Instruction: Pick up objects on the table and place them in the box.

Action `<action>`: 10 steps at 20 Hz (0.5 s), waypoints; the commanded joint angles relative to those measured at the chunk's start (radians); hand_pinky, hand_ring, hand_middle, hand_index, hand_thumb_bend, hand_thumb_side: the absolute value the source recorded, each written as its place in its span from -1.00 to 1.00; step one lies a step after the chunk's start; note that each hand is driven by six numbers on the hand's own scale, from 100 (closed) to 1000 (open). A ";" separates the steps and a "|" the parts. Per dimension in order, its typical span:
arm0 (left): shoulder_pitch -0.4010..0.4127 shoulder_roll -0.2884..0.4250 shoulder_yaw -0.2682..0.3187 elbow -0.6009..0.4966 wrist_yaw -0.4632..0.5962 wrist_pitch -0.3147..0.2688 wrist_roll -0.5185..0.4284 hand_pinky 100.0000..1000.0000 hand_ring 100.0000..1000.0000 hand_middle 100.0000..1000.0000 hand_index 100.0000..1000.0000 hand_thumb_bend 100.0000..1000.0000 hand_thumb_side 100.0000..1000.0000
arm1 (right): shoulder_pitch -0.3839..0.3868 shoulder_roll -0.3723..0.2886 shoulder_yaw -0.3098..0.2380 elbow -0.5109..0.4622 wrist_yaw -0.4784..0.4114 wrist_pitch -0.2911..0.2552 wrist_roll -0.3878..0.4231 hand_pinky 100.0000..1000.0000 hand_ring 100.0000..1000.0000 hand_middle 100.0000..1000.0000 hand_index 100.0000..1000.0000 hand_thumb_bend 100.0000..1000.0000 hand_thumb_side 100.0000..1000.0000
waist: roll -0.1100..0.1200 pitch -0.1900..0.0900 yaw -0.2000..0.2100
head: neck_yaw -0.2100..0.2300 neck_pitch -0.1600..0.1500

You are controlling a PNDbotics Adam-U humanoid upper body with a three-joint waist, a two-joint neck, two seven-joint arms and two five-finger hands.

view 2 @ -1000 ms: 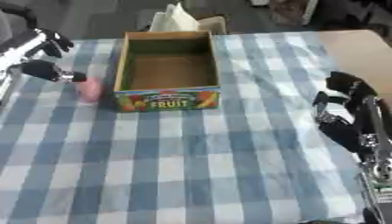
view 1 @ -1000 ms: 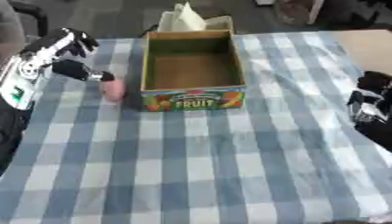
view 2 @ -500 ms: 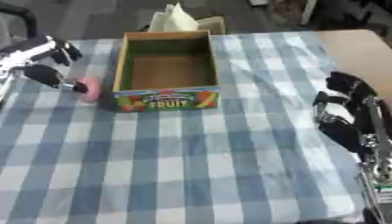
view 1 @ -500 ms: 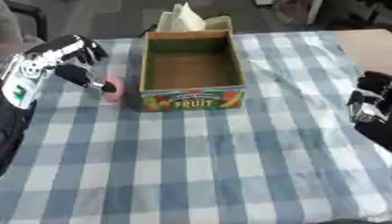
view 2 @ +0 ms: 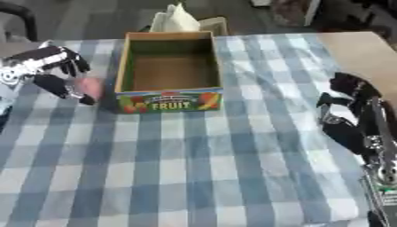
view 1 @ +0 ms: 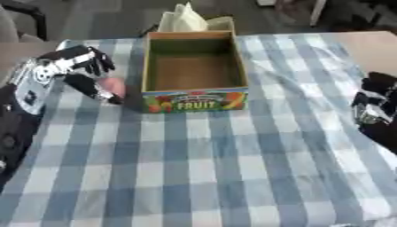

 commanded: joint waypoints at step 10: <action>-0.009 0.005 -0.009 0.012 -0.071 0.014 0.088 0.23 0.02 0.05 0.29 0.13 -0.79 | -0.012 -0.009 -0.003 -0.007 -0.001 -0.003 0.003 0.42 0.60 0.41 0.61 -1.00 -1.00 | -0.004 -0.011 0.000 | 0.001 -0.013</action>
